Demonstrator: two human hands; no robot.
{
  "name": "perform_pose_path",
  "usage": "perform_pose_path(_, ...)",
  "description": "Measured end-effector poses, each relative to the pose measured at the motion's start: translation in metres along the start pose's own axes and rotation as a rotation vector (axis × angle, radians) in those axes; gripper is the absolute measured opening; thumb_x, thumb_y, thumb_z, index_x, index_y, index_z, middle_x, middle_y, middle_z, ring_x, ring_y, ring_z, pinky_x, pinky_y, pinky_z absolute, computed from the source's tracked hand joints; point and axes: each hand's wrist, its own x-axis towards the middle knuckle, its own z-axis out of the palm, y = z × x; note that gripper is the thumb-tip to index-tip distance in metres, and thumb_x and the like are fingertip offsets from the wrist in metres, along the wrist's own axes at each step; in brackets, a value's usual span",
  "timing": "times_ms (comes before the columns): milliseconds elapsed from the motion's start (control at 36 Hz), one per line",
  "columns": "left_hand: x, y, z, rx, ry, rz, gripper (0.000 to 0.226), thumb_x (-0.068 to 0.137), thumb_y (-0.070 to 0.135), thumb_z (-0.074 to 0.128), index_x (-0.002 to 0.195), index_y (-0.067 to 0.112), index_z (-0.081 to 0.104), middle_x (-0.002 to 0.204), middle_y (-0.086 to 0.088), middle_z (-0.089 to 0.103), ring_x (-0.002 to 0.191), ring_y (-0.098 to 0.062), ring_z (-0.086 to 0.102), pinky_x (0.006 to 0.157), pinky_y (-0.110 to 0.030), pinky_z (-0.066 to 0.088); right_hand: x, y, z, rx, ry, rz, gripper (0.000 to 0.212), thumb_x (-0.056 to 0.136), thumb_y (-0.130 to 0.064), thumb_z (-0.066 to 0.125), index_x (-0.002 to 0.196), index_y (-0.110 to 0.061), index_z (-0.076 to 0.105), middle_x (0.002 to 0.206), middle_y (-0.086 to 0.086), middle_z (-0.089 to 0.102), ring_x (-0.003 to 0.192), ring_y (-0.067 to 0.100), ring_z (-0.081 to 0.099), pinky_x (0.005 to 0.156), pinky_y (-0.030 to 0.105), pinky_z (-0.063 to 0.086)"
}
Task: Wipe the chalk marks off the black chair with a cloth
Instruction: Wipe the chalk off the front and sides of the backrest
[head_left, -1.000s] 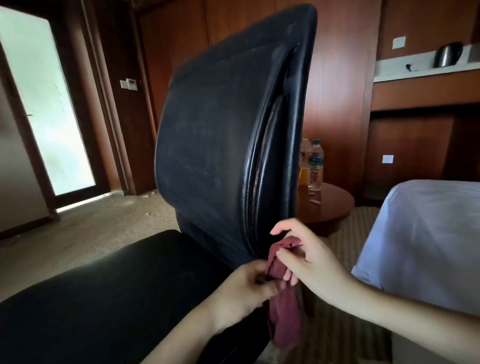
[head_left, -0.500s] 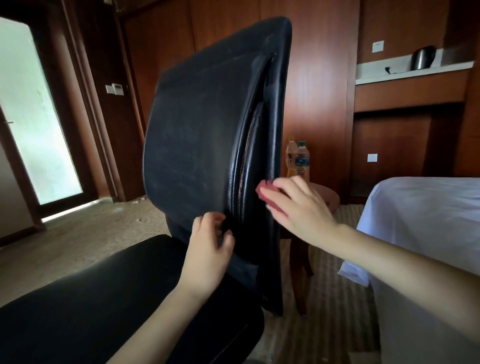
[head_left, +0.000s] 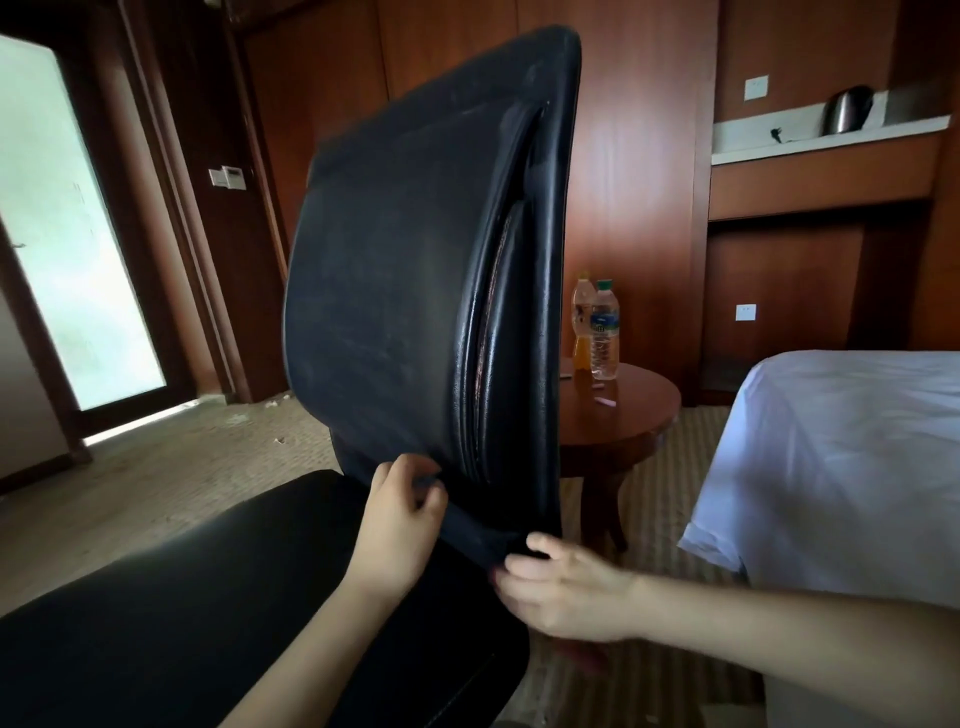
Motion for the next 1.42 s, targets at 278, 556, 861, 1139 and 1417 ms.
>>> perform_pose_path(278,-0.009,-0.022,-0.017,-0.043,-0.031,-0.09,0.016,0.09,0.006,0.054,0.09,0.021,0.06,0.102,-0.006,0.058,0.088,-0.009,0.059,0.076,-0.009,0.041,0.0,-0.03,0.025,-0.083,-0.437,-0.014,0.033,0.08,-0.025,0.045,0.065,-0.029,0.075,0.087,-0.008,0.07,0.093,0.016,0.058,0.096,0.038,0.032)
perform_pose_path(556,-0.017,-0.022,-0.061,-0.013,-0.052,-0.117,0.017,0.089,0.004,0.052,0.085,0.017,0.063,0.091,0.003,0.065,0.087,-0.008,0.06,0.073,-0.014,0.041,-0.006,-0.02,0.007,-0.15,-0.558,-0.16,0.029,0.082,-0.019,0.052,0.062,-0.025,0.072,0.069,-0.006,0.065,0.074,0.016,0.06,0.095,0.037,0.039)
perform_pose_path(861,-0.048,-0.079,-0.061,0.061,-0.198,-0.245,0.024,0.089,0.008,0.057,0.075,0.027,0.059,0.079,0.008,0.065,0.076,-0.006,0.059,0.064,-0.008,0.039,0.064,0.013,-0.032,-0.173,-0.238,-0.208,0.024,0.089,-0.013,0.047,0.083,-0.023,0.068,0.094,-0.001,0.066,0.091,0.021,0.058,0.09,0.038,0.043)
perform_pose_path(1139,-0.066,-0.129,-0.066,0.117,-0.279,-0.4,0.016,0.09,0.013,0.058,0.084,0.028,0.059,0.091,0.004,0.067,0.087,-0.013,0.063,0.081,-0.026,0.047,0.049,-0.002,-0.004,-0.518,-0.655,-0.319,0.027,0.083,-0.038,0.065,0.099,-0.019,0.077,0.108,0.008,0.071,0.111,0.03,0.059,0.105,0.044,0.04)
perform_pose_path(1417,-0.045,-0.097,-0.065,0.179,-0.229,-0.323,0.013,0.091,0.009,0.056,0.094,0.021,0.057,0.096,0.002,0.064,0.098,-0.018,0.061,0.081,-0.023,0.039,0.042,0.028,-0.021,-0.204,-0.245,-0.266,0.024,0.082,-0.011,0.048,0.076,-0.02,0.07,0.077,0.0,0.07,0.076,0.022,0.06,0.092,0.038,0.045)
